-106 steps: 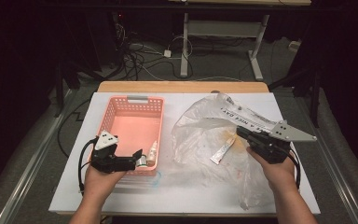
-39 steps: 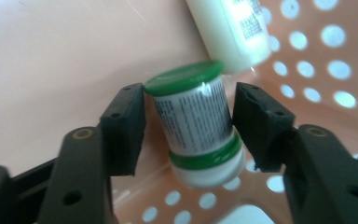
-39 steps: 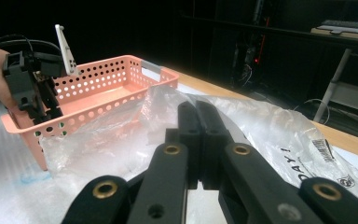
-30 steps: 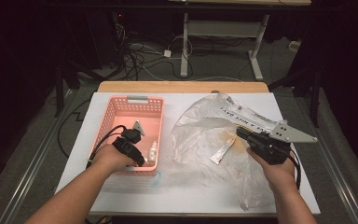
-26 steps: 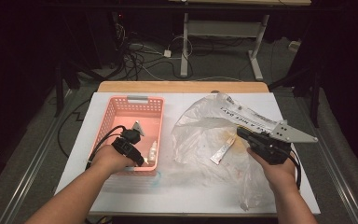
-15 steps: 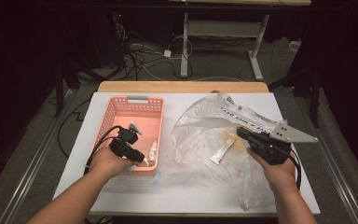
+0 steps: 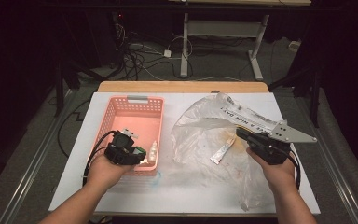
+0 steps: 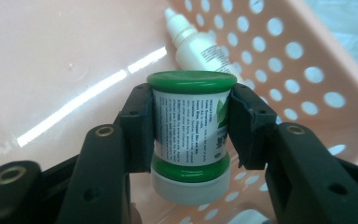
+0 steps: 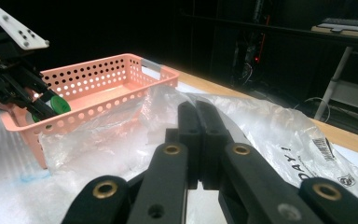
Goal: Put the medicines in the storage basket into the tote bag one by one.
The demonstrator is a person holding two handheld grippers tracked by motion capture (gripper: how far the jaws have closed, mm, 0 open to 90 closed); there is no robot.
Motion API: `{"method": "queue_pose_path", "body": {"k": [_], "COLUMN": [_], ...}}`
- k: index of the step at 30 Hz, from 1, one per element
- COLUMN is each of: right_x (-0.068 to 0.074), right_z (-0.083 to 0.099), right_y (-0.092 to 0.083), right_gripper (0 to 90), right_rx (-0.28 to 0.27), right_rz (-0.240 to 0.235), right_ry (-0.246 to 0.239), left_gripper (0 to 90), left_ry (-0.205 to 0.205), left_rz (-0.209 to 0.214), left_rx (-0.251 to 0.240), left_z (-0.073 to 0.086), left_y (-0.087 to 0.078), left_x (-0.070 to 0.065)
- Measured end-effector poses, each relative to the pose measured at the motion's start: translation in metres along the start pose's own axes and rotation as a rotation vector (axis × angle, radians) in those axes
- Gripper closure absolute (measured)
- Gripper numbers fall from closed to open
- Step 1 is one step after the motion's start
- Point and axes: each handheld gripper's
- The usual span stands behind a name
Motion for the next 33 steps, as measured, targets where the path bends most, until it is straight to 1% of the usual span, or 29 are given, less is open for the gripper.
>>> {"method": "queue_pose_path", "body": {"k": [3,5,6,9,12,15,18,21,26,31,33], "right_x": [0.0,0.0,0.0,0.0,0.0,0.0,0.0,0.0,0.0,0.0,0.0], "right_z": [0.0,0.0,0.0,0.0,0.001,0.001,0.001,0.001,0.001,0.002,0.002], "right_y": [0.0,0.0,0.0,0.0,0.0,0.0,0.0,0.001,0.001,0.001,0.001], "right_gripper": [90.0,90.0,90.0,90.0,90.0,90.0,90.0,90.0,90.0,90.0,90.0], "right_rx": [-0.002,-0.002,-0.002,-0.004,-0.004,-0.004,-0.003,-0.003,-0.004,-0.001,-0.001], "right_rz": [0.0,-0.001,-0.001,0.001,0.003,0.005,0.003,0.006,0.006,0.002,0.004], "right_ry": [-0.003,-0.004,-0.005,-0.003,-0.002,-0.003,-0.004,-0.003,-0.007,-0.008,-0.011], "left_gripper": [54.1,54.1,54.1,54.1,54.1,54.1,54.1,54.1,54.1,54.1,54.1], "left_ry": [0.0,-0.014,-0.014,-0.017,-0.008,-0.003,0.011,0.004,0.015,0.053,0.069], "left_rz": [0.007,0.017,0.022,0.034,0.033,0.042,0.039,0.06,0.065,0.071,0.081], "left_rx": [-0.04,-0.073,-0.086,-0.119,-0.156,-0.199,-0.247,-0.292,-0.343,-0.371,-0.381], "left_z": [0.003,0.005,0.006,0.009,0.011,0.014,0.016,0.019,0.021,0.02,0.018], "left_y": [-0.002,-0.003,-0.004,-0.005,-0.007,-0.009,-0.011,-0.012,-0.015,-0.02,-0.022], "left_x": [0.0,0.002,0.002,0.003,0.002,0.0,-0.003,-0.004,-0.011,-0.022,-0.028]}}
Point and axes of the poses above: each handheld gripper's, and its own axes: y roughly forward along the jaws, z roughly out of its underside, x roughly to its left, and after that the axes turned 11 degrees about x, right-handed
